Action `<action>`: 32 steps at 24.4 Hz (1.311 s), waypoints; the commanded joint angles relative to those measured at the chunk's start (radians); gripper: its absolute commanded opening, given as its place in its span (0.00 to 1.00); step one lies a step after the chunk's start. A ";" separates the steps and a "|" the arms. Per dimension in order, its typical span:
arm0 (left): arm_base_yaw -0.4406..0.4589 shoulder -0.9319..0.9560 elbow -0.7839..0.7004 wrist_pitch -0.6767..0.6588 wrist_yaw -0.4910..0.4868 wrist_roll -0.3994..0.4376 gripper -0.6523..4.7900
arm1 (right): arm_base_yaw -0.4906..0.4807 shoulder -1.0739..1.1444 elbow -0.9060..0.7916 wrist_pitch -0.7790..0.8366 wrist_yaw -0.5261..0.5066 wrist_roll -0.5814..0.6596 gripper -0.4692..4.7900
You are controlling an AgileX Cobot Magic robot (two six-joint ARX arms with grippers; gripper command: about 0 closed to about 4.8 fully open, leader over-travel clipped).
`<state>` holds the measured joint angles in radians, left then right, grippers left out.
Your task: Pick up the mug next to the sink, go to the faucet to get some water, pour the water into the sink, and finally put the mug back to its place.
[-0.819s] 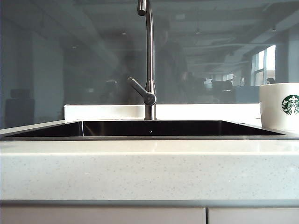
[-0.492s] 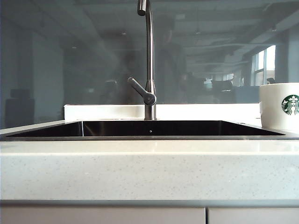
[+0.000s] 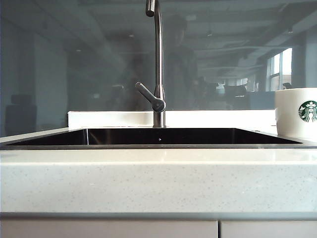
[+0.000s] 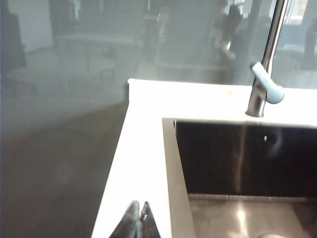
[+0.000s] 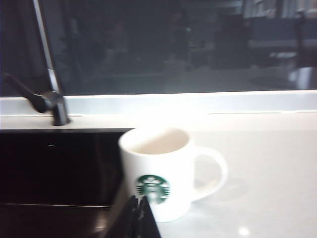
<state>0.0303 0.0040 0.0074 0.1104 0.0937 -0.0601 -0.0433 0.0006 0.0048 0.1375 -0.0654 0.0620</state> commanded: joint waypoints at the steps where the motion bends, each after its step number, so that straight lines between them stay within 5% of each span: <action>1: -0.001 0.000 0.003 0.090 0.019 -0.038 0.11 | 0.001 -0.002 -0.004 0.020 -0.051 0.043 0.08; 3: -0.002 0.000 0.011 0.146 0.052 -0.200 0.11 | 0.000 -0.002 -0.004 0.030 -0.051 0.044 0.08; 5: -0.002 0.013 0.050 0.153 0.217 -0.302 0.11 | 0.001 -0.002 -0.004 0.064 -0.048 0.080 0.08; 8: -0.003 0.082 0.150 0.153 0.465 -0.161 0.11 | 0.000 -0.002 -0.004 0.091 -0.034 0.185 0.08; 11: -0.002 0.311 0.296 0.161 0.501 -0.092 0.11 | 0.000 0.000 -0.003 0.077 -0.001 0.248 0.08; 17: -0.001 0.871 0.464 0.427 0.862 -0.068 0.11 | 0.000 0.002 0.009 0.064 0.260 0.211 0.08; 19: -0.001 1.040 0.523 0.483 0.990 -0.071 0.11 | 0.000 0.004 0.009 0.028 0.243 0.168 0.08; 23: -0.001 1.266 0.607 0.509 1.073 -0.068 0.11 | 0.000 0.093 0.009 0.044 0.247 0.119 0.10; 28: -0.001 1.327 0.612 0.652 1.096 -0.068 0.11 | -0.001 0.443 0.064 0.255 0.244 -0.020 0.43; 32: -0.001 1.327 0.612 0.699 1.100 -0.071 0.11 | -0.011 0.751 0.179 0.389 0.246 -0.140 0.46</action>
<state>0.0299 1.3357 0.6163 0.7895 1.1858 -0.1307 -0.0456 0.6949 0.1524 0.4648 0.1787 -0.0254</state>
